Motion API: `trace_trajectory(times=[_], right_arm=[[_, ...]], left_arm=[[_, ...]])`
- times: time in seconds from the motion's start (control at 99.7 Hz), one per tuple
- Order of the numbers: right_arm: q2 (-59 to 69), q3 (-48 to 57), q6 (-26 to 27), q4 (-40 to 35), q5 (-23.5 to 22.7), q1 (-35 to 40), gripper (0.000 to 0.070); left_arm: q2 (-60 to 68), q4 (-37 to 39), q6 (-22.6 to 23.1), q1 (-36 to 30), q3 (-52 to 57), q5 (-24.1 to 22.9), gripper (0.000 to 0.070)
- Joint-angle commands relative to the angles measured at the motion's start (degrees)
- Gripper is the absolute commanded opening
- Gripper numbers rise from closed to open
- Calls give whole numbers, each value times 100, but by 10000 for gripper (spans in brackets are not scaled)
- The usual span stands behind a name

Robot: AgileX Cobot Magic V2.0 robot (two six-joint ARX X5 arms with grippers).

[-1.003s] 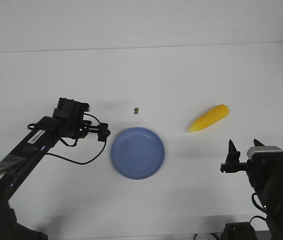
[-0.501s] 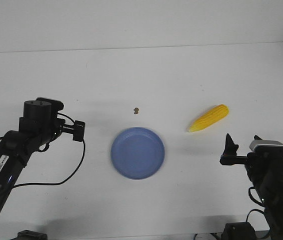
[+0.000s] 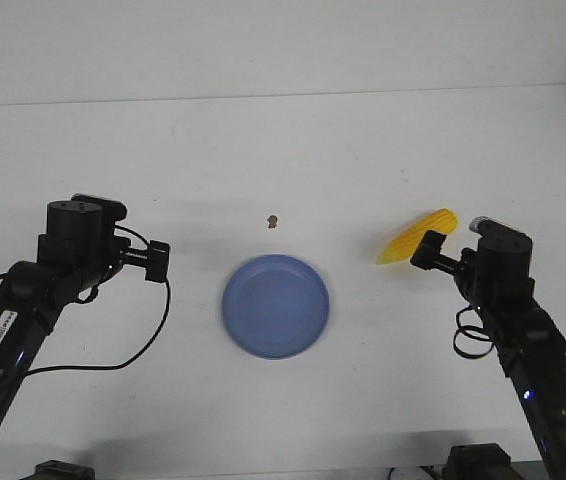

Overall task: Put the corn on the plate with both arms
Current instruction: 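Lower the right gripper onto the yellow corn and grasp it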

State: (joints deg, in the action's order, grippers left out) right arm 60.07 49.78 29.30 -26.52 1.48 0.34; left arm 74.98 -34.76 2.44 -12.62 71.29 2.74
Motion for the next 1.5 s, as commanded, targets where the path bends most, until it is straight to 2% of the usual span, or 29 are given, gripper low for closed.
trace_trajectory(times=[0.0,0.17,0.311,1.153,1.253,1.494], right_arm=[[407,103,520,160,-2,-2,700],[1239,103,909,876,-74,-2,700],[1781,118,1147,1233,-306,-4,700],[2905,122,1187,2312,-365,-96,700],[2962,122,1191,2367,-516,-151,700],[3088,122,1187,2365,-492,-160,693]], left_arm=[[70,26,17,-13,48,4,700],[70,17,-15,-15,48,26,700],[70,17,-33,-15,48,26,700],[70,15,-55,-15,48,28,700],[70,15,-55,-15,48,28,700],[70,15,-55,-15,48,28,700]])
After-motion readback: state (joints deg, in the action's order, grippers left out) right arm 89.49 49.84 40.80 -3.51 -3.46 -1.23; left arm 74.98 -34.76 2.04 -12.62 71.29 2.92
